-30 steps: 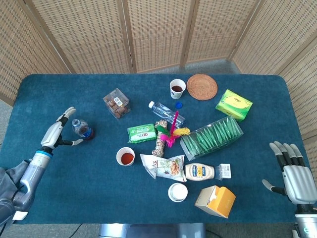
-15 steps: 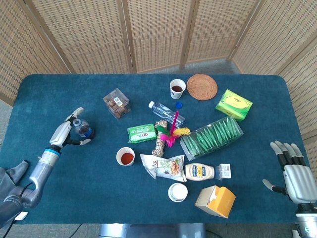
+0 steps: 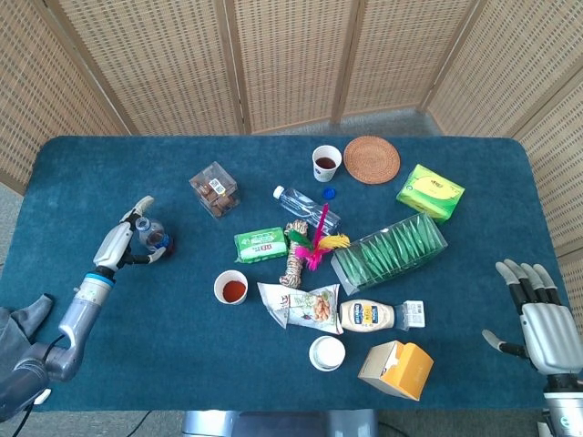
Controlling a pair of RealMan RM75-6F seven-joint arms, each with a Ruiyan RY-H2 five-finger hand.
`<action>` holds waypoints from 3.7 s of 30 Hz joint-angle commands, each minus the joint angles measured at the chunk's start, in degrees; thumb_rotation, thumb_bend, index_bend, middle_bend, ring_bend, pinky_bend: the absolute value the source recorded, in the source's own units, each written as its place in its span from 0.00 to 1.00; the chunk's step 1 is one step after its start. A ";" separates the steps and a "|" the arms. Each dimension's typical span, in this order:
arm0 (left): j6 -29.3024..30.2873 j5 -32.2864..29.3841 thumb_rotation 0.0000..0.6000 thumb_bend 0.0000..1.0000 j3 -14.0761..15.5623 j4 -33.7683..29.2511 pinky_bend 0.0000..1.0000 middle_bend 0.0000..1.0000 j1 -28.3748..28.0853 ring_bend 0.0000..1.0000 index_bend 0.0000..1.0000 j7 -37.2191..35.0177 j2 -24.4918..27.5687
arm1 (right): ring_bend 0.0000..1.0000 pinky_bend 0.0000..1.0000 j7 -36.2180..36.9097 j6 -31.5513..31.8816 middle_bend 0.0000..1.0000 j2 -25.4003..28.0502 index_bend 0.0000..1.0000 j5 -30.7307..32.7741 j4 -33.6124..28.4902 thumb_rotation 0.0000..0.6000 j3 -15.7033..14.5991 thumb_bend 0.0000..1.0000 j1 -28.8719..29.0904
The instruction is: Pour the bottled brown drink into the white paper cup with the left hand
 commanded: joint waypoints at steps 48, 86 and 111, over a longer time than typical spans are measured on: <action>2.22 7.36 1.00 0.49 4.02 -24.79 0.37 0.44 -4.47 0.26 0.55 39.43 18.34 | 0.00 0.00 0.52 -0.10 0.00 0.32 0.00 -0.30 -0.29 1.00 -0.23 0.00 0.07; -8.71 -10.86 1.00 0.50 0.85 -42.82 0.38 0.45 -14.55 0.27 0.55 87.90 17.51 | 0.00 0.00 6.73 1.40 0.00 2.35 0.00 -1.59 0.31 1.00 -0.19 0.00 -0.58; -6.08 -11.16 1.00 0.49 4.26 -44.80 0.40 0.45 -17.72 0.27 0.56 101.77 16.49 | 0.00 0.00 8.42 1.66 0.00 2.84 0.00 -1.83 0.65 1.00 -0.16 0.00 -0.71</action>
